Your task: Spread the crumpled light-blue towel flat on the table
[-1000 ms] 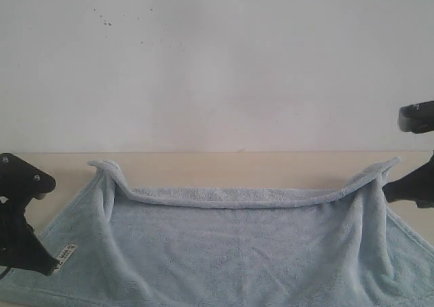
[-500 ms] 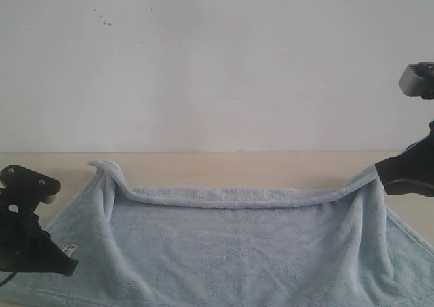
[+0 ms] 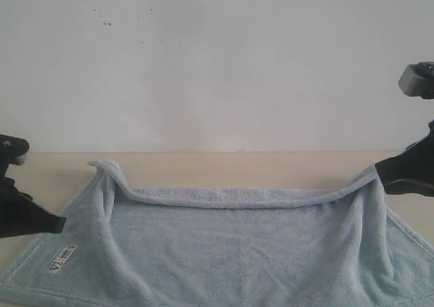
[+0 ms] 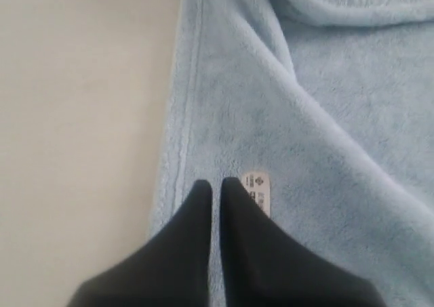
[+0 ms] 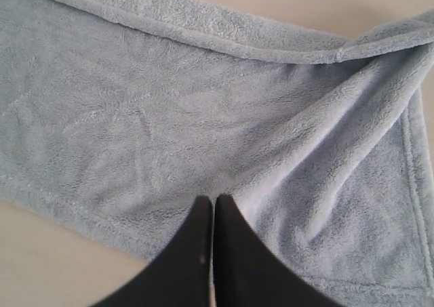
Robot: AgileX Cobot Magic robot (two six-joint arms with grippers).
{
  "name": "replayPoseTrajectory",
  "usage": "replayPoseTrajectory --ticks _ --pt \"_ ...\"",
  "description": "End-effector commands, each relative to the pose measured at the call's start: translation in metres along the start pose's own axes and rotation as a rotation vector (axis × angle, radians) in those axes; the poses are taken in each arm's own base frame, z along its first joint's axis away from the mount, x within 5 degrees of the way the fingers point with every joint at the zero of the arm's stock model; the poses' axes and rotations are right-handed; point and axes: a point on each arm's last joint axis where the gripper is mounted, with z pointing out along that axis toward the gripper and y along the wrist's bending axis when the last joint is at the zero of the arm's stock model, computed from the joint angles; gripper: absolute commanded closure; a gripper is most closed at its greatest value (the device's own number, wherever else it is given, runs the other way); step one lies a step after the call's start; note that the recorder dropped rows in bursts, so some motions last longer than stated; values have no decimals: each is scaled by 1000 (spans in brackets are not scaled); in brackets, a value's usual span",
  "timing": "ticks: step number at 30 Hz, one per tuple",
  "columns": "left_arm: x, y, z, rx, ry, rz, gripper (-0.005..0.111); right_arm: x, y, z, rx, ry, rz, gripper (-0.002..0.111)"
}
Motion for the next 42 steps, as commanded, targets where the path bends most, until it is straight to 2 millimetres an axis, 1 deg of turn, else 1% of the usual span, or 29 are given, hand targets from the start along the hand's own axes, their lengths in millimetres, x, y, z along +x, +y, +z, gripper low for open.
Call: replayPoseTrajectory --ticks 1,4,7,11,12,14,16,17,20,21,22,23,24,26,28,30,31,32,33,35,36,37,38,40,41,42 --pt "-21 -4 -30 96 -147 6 103 0 1 -2 -7 -7 5 108" --pt "-33 -14 -55 216 -276 205 103 0 1 -2 -13 -9 12 108" --pt "-38 -22 -76 317 -366 340 103 0 2 -2 -15 -8 11 108" --pt "-33 -39 -102 498 -445 617 103 1 2 -2 -21 1 11 108" --pt "-32 -40 -106 520 -455 671 103 1 2 -2 -22 3 11 108" --pt "-30 -40 -112 500 -461 749 103 1 2 -2 -24 3 11 108" --pt "-29 -35 -115 414 -458 807 103 1 3 -2 -26 3 11 108" --pt "-28 -33 -115 365 -455 867 103 1 3 -2 -26 3 11 108" --pt "-23 -29 -115 220 -439 1153 103 2 3 -2 -28 4 12 108" --pt "-22 -28 -114 173 -436 1205 103 2 3 -2 -28 4 12 108" --pt "-21 -27 -113 135 -438 1190 103 2 3 -2 -28 4 12 108" --pt "-23 -25 -112 74 -444 1086 103 2 3 -2 -28 4 12 108" --pt "-26 -20 -111 13 -451 937 103 1 3 -2 -30 3 14 108" --pt "-29 -13 -111 -73 -454 711 103 1 3 -2 -34 1 20 108" --pt "-28 -11 -111 -99 -444 572 103 1 4 -2 -37 -4 27 108" --pt "-27 -11 -111 -79 -430 482 103 0 4 -2 -41 -11 34 108" --pt "-26 -10 -110 -63 -420 398 103 0 4 -2 -42 -15 39 108" --pt "-26 -8 -110 -48 -407 232 103 -1 4 -2 -43 -18 41 108" --pt "-26 -4 -111 -54 -390 36 103 -1 4 -2 -44 -18 42 108" --pt "-27 6 -113 -77 -375 -304 103 0 4 -2 -47 -16 44 108" --pt "-30 8 -115 -60 -389 -424 103 0 5 -2 -48 -15 44 108" --pt "-34 7 -118 -4 -410 -499 103 0 5 -2 -50 -12 44 108" --pt "-45 2 -124 95 -448 -510 103 0 5 -2 -52 -12 44 108" --pt "-69 -11 -142 331 -497 -438 103 0 6 -4 -53 -16 34 108" --pt "-79 -19 -149 430 -506 -356 103 0 6 -6 -52 -21 28 108" --pt "-90 -31 -162 556 -520 -195 103 -1 6 -6 -49 -26 28 108"
